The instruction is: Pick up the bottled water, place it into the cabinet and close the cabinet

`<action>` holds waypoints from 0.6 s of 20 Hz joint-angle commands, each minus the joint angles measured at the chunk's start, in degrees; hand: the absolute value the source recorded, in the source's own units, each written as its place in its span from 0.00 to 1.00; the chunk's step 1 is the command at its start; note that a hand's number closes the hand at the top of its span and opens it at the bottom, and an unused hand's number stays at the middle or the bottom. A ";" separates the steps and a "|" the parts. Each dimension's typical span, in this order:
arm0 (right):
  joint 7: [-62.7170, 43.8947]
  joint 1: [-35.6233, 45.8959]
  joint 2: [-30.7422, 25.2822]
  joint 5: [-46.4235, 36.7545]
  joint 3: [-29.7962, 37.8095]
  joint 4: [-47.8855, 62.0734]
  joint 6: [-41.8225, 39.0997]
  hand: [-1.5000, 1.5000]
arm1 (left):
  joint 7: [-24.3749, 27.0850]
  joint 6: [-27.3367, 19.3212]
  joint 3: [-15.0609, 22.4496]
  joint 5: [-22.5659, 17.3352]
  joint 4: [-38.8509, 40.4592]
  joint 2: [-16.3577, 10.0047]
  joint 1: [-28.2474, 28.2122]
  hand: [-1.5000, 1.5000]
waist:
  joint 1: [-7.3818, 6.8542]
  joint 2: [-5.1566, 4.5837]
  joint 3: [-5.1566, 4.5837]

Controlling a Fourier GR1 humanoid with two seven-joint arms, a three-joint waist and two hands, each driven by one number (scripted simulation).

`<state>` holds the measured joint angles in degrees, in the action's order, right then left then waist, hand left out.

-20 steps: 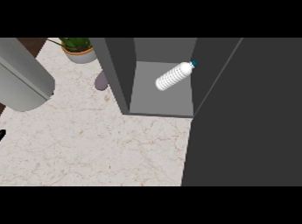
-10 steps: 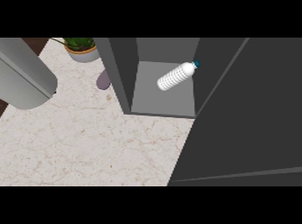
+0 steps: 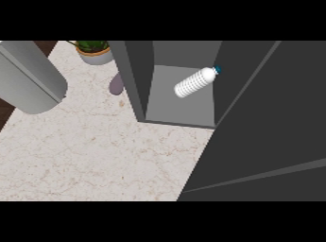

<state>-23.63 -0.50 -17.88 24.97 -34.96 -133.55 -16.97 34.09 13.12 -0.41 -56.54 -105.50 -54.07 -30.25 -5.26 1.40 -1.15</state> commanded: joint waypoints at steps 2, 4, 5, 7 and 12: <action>-5.27 7.21 10.69 -5.34 -4.58 0.71 9.99 1.00 | 0.51 2.53 -2.72 -1.32 0.57 -1.20 -1.45 0.00 | -0.58 -0.29 0.21; -6.74 9.61 12.81 -5.50 -4.40 3.38 10.43 1.00 | 0.35 3.39 -3.39 -1.54 0.34 -1.93 -1.48 0.00 | -1.49 -0.85 0.21; -9.24 11.52 13.71 -4.76 -5.92 3.51 10.33 1.00 | 1.05 4.26 -2.95 -1.46 1.13 -0.93 -2.28 0.00 | -1.47 -0.94 0.21; -10.89 13.65 14.64 -3.05 -5.07 7.03 9.33 1.00 | 0.96 5.14 -3.81 -1.94 0.43 -1.68 -1.96 0.00 | -2.54 -1.52 0.30; -16.42 21.01 16.74 6.21 -6.35 10.96 4.19 1.00 | 1.59 7.71 -4.80 -1.75 1.91 -1.78 -2.62 0.00 | -2.79 -1.90 0.47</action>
<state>-35.23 11.69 -11.33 28.66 -37.27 -128.65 -19.42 35.28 19.31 -4.71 -58.49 -103.91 -55.80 -32.50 -7.73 -0.12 -0.81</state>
